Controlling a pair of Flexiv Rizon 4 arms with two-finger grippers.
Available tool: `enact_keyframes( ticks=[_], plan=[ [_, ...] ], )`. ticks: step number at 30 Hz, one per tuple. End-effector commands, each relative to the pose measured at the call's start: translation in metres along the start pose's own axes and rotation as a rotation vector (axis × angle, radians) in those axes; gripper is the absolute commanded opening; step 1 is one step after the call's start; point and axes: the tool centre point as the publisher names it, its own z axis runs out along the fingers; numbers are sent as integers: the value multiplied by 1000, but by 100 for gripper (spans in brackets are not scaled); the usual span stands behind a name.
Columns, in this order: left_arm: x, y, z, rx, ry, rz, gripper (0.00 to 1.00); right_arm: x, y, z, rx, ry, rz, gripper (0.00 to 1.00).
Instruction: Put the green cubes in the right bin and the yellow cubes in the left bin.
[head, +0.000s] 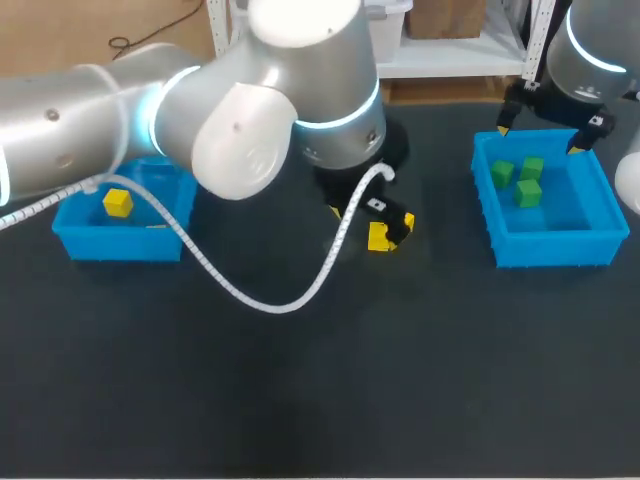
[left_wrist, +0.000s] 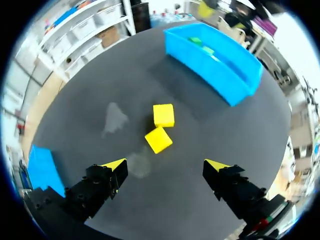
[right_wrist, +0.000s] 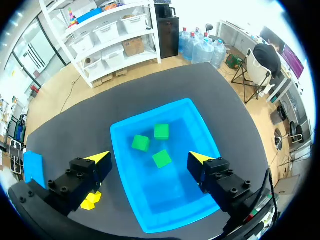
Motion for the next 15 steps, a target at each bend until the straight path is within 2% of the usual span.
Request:
enact_keyframes(
  ticks=[1, 15],
  plan=[
    [-10, 2, 6, 7, 2, -59, 100, 2, -1, -1, -1, -7, 2, 100],
    [-8, -1, 36, -43, 52, -79, 100, 2, -1, -1, -1, -7, 2, 100]
  ],
)
